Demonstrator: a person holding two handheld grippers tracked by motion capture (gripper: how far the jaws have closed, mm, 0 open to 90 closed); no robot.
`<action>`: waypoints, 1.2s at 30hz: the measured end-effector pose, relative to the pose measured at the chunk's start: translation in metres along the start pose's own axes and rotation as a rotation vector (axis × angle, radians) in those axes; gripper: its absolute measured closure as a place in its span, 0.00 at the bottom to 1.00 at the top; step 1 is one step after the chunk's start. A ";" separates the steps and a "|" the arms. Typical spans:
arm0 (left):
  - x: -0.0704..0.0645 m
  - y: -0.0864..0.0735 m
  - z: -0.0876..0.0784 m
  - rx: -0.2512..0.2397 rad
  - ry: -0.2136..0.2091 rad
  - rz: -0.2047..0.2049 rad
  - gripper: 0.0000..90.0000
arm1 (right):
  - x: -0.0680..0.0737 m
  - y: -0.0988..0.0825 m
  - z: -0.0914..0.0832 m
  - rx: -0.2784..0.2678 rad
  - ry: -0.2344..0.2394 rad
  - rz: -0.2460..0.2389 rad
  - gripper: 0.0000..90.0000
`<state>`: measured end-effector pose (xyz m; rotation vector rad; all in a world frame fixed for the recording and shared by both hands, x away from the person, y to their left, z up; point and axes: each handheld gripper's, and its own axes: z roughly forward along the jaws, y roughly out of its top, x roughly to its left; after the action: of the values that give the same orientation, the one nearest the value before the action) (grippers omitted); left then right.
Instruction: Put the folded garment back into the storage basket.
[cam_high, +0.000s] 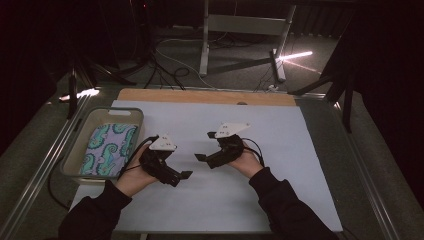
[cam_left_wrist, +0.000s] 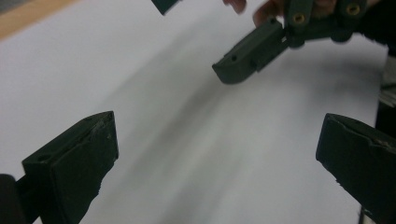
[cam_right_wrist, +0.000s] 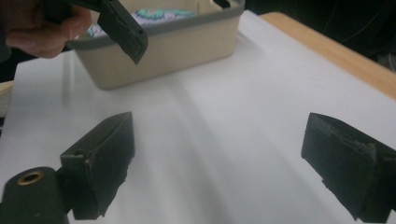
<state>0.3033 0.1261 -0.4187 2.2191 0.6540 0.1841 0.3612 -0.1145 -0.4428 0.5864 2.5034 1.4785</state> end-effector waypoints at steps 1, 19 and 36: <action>-0.001 -0.002 0.001 -0.003 -0.006 -0.004 0.00 | 0.001 -0.004 -0.001 0.007 -0.002 -0.003 0.11; -0.012 -0.038 0.023 0.017 -0.016 0.011 0.00 | 0.010 -0.084 -0.030 0.063 -0.005 0.022 0.11; -0.016 -0.062 0.020 0.022 0.014 0.034 0.00 | 0.017 -0.126 -0.089 0.106 -0.124 0.019 0.11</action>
<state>0.2719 0.1389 -0.4762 2.2532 0.6285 0.2105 0.2848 -0.2329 -0.5082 0.6989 2.4983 1.2798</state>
